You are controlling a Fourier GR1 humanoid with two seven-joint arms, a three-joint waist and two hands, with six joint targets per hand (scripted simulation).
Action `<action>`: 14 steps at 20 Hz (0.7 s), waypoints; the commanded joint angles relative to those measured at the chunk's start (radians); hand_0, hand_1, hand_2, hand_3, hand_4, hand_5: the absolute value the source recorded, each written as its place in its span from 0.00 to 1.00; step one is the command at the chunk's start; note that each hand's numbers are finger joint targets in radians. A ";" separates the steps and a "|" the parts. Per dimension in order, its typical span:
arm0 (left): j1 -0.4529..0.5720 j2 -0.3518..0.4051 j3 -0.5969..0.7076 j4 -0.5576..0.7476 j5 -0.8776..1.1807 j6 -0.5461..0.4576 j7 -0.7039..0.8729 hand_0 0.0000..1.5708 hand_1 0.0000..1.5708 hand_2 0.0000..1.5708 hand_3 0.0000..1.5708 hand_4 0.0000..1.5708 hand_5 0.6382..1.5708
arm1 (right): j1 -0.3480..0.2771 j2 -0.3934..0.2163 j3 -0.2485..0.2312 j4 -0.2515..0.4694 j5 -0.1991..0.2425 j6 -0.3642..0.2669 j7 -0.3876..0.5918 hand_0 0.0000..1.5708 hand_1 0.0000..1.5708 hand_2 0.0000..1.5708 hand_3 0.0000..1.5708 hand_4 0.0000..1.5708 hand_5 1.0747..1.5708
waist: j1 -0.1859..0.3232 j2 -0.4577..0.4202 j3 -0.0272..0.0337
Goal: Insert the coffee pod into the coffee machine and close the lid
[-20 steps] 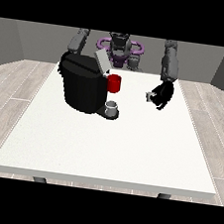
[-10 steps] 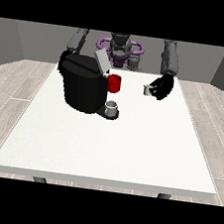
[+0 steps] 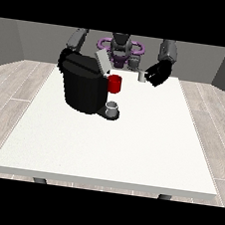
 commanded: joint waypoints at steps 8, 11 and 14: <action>-0.034 -0.118 -0.046 -0.138 0.000 -0.095 0.172 0.93 0.93 0.93 0.89 0.40 1.00 | 0.018 -0.034 -0.058 0.102 -0.022 0.001 -0.059 0.00 0.00 0.00 0.00 0.13 1.00 | 0.057 -0.085 0.0000; -0.039 -0.113 0.006 -0.138 0.043 -0.097 0.191 0.87 0.87 0.90 0.87 0.42 1.00 | 0.066 -0.051 -0.045 0.072 -0.042 0.062 -0.031 0.00 0.00 0.00 0.00 0.14 1.00 | 0.022 -0.104 -0.0002; -0.135 -0.164 0.025 -0.154 0.047 -0.037 0.265 0.86 0.86 0.91 0.89 0.42 1.00 | -0.010 -0.022 -0.048 0.107 -0.031 0.018 -0.073 0.00 0.00 0.00 0.00 0.15 1.00 | 0.015 -0.023 0.0001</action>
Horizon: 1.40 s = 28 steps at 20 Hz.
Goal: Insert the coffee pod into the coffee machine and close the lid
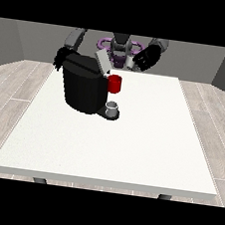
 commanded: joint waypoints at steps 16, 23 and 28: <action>-0.244 0.091 0.131 0.048 0.039 0.068 0.076 0.93 0.93 0.93 0.88 0.38 1.00 | -0.166 -0.054 0.018 0.044 -0.032 0.160 -0.087 0.00 0.00 0.00 0.00 0.19 1.00 | -0.093 0.239 0.0003; -0.305 0.150 0.180 0.098 0.080 0.031 0.076 0.92 0.92 0.94 0.88 0.38 1.00 | -0.185 -0.022 0.038 0.043 -0.008 0.121 -0.084 0.00 0.00 0.00 0.00 0.11 1.00 | -0.122 0.281 0.0002; -0.346 0.190 0.142 0.082 0.029 0.042 0.065 0.91 0.91 0.93 0.85 0.40 1.00 | -0.232 -0.047 0.015 0.088 -0.007 0.129 -0.135 0.00 0.00 0.00 0.00 0.12 1.00 | -0.127 0.358 0.0007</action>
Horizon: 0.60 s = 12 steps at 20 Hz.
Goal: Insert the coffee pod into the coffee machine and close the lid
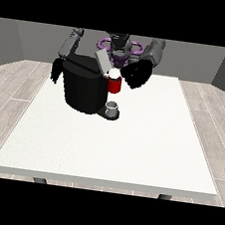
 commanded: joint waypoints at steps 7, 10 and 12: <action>-0.013 0.022 -0.007 0.031 -0.018 0.017 -0.032 0.90 0.90 0.93 0.86 0.42 1.00 | -0.048 0.013 -0.016 0.036 -0.005 -0.029 0.006 0.00 0.00 0.00 0.00 0.17 1.00 | -0.014 0.034 -0.0003; -0.003 -0.028 -0.022 0.009 -0.039 0.089 0.002 0.91 0.91 0.93 0.87 0.39 1.00 | -0.059 -0.025 -0.026 0.070 0.004 -0.016 0.006 0.00 0.00 0.00 0.00 0.15 1.00 | -0.007 0.016 -0.0001; -0.039 0.032 -0.005 0.042 -0.020 0.009 -0.005 0.89 0.89 0.91 0.88 0.38 1.00 | -0.052 0.020 0.007 0.046 0.007 -0.017 0.016 0.00 0.00 0.00 0.00 0.17 1.00 | -0.027 0.012 -0.0002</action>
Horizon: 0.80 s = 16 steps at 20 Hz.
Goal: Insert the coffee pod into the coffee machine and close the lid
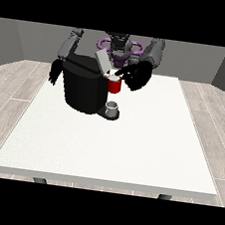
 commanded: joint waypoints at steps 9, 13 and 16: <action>0.110 -0.160 0.007 -0.043 0.083 0.022 -0.106 0.00 0.00 0.00 0.00 0.00 1.00 | 0.054 -0.030 -0.050 0.099 -0.035 0.057 -0.088 0.00 0.00 0.00 0.00 0.16 1.00 | 0.074 -0.059 -0.0002; 0.244 -0.198 0.026 -0.046 0.147 -0.032 -0.190 0.00 0.00 0.00 0.00 0.00 1.00 | 0.147 -0.033 -0.057 0.099 -0.053 0.089 -0.095 0.00 0.00 0.00 0.00 0.18 1.00 | 0.124 -0.179 -0.0006; 0.391 -0.249 0.031 -0.053 0.180 -0.037 -0.279 0.00 0.00 0.00 0.00 0.00 1.00 | 0.236 0.003 -0.043 0.086 -0.033 0.059 -0.147 0.00 0.00 0.00 0.00 0.14 1.00 | 0.179 -0.268 -0.0013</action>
